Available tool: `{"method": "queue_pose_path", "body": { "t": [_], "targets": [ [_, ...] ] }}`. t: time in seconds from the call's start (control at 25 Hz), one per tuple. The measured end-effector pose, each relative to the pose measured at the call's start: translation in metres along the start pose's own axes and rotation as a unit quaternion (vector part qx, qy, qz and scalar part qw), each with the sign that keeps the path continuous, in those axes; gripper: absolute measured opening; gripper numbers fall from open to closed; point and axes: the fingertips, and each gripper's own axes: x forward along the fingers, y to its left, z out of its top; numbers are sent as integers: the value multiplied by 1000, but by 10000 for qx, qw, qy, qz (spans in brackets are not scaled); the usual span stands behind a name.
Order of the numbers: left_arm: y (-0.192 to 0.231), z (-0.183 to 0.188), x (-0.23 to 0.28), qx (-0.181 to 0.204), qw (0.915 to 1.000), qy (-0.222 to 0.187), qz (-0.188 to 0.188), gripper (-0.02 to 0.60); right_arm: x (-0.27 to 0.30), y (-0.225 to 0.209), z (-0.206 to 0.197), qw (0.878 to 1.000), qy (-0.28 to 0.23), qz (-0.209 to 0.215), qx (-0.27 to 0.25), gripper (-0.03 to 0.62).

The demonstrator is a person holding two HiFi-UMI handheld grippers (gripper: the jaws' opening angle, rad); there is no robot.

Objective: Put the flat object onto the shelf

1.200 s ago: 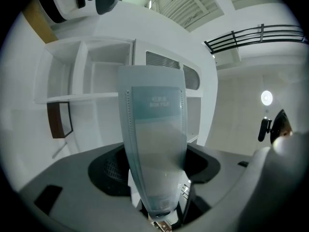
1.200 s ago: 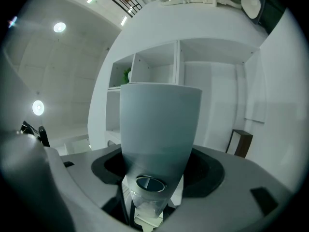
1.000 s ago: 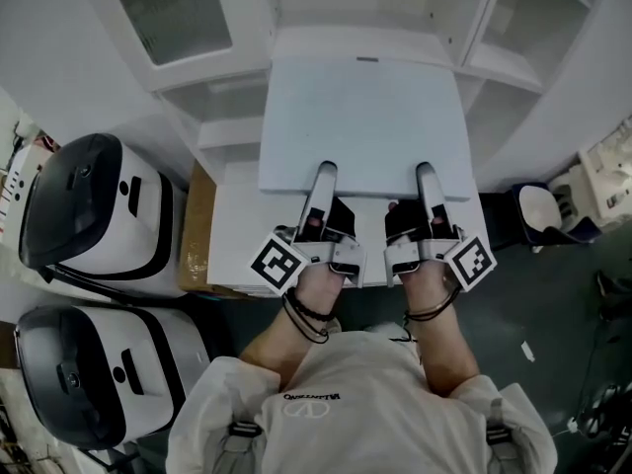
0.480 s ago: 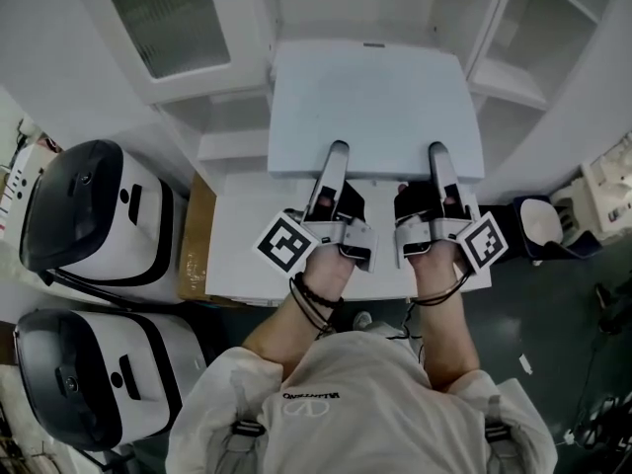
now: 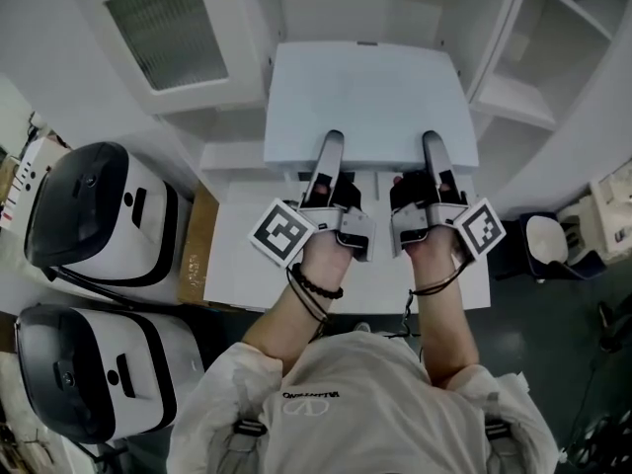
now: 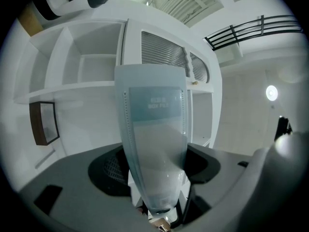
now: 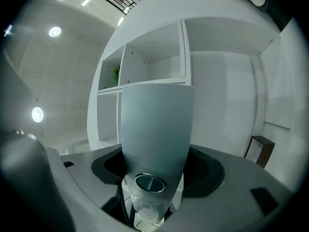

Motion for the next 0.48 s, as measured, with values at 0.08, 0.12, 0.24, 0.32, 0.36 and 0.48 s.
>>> {"method": "queue_pose_path", "body": {
  "t": [0.08,0.12,0.24,0.32,0.36,0.48],
  "targets": [
    [5,2,8,10,10000,-25,64,305,9,-4,2,10000,24,-64,60,316],
    [6,3,12,3,10000,-40,86,305,13,-6,3,9999,31,-94,80,316],
    [9,5,22,-21,9999,-75,117,305,22,-9,7,9998,51,-157,122,316],
    [12,6,27,24,9998,-72,163,305,27,-12,9,9997,77,-207,129,316],
    [14,6,29,73,9997,-67,213,305,30,-12,11,9996,102,-238,130,316],
    [16,9,39,78,9995,-118,268,305,41,-15,14,9992,187,-327,143,316]
  ]
}}
